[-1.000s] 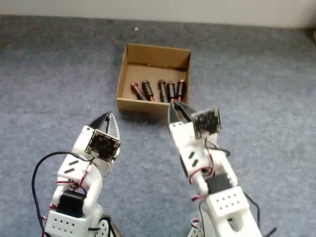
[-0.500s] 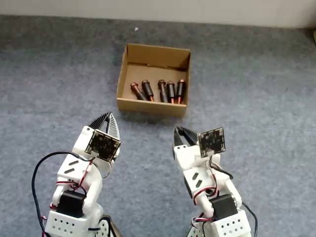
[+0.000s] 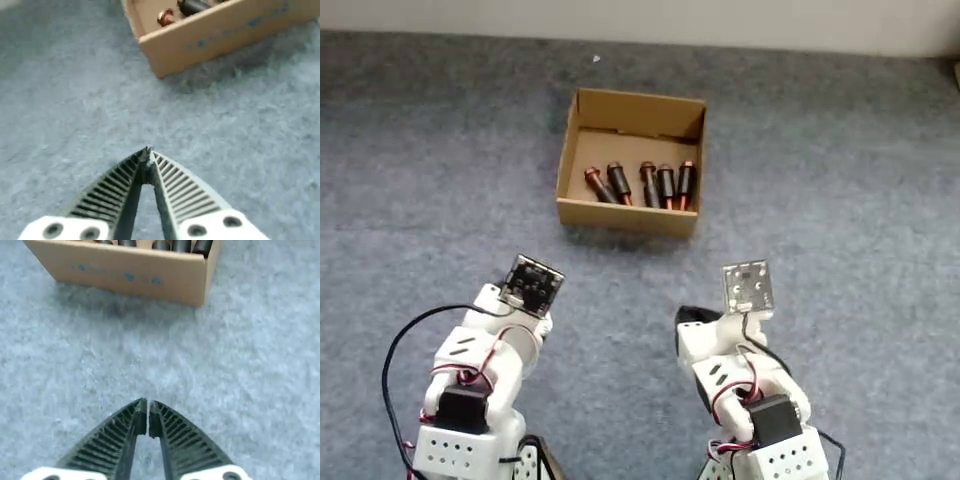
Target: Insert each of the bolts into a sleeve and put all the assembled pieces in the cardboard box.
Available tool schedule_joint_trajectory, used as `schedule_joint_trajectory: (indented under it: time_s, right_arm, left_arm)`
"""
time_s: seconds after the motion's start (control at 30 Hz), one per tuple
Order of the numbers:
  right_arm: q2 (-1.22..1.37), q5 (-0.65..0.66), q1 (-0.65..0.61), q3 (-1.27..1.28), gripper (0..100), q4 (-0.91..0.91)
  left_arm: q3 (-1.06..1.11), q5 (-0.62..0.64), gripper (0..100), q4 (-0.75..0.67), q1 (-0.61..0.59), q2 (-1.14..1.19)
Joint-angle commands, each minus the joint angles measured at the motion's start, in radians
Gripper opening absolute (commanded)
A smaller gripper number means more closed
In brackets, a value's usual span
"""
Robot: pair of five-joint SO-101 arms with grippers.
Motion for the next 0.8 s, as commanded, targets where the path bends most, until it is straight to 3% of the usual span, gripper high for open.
schedule_joint_trajectory:
  time_s: [0.0,0.27,0.4,0.6,0.77]
  right_arm:
    - [-0.013,-0.006,0.005,0.097,0.5,0.021]
    - [-0.015,-0.006,0.004,0.148,0.5,0.225]
    - [-0.015,-0.006,0.004,0.148,0.5,0.222]
    - [-0.015,-0.006,0.004,0.148,0.5,0.222]
    - [-0.015,-0.006,0.004,0.148,0.5,0.222]
  left_arm:
    - [0.019,-0.008,1,0.021,-0.077,-0.005]
    - [0.019,-0.012,1,0.239,-0.094,-0.005]
    - [0.019,-0.012,1,0.341,-0.101,-0.005]
    - [0.019,-0.008,1,0.345,-0.220,-0.005]
    - [0.019,-0.008,1,0.345,-0.226,-0.005]
